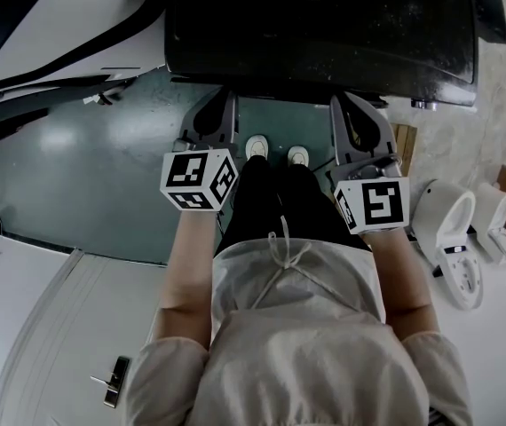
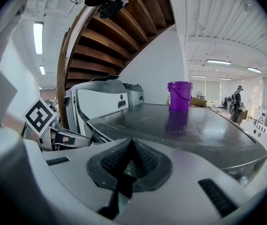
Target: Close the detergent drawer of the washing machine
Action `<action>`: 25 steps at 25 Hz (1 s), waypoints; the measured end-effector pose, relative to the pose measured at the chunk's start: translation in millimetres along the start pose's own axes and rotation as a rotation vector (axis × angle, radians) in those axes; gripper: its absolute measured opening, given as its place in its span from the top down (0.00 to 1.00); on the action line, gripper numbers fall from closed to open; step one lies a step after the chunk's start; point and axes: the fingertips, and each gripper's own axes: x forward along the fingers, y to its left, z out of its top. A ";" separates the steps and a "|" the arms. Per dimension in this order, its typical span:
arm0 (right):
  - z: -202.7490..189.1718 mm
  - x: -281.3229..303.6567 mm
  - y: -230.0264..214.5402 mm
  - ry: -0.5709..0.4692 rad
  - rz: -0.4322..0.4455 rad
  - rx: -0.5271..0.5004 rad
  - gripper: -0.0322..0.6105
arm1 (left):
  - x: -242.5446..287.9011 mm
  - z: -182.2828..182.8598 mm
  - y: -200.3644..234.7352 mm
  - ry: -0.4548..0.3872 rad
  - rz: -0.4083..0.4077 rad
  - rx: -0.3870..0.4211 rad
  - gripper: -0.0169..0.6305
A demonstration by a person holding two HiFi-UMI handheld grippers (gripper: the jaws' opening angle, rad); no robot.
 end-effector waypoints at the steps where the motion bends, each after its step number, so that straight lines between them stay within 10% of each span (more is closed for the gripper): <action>1: -0.2 1.3 -0.5 0.002 0.001 0.000 0.94 | 1.5 1.2 0.5 0.001 0.000 0.000 0.95; 25: 2.0 20.5 7.5 0.026 0.024 -0.009 0.94 | 12.2 6.4 5.0 0.012 -0.002 -0.043 0.95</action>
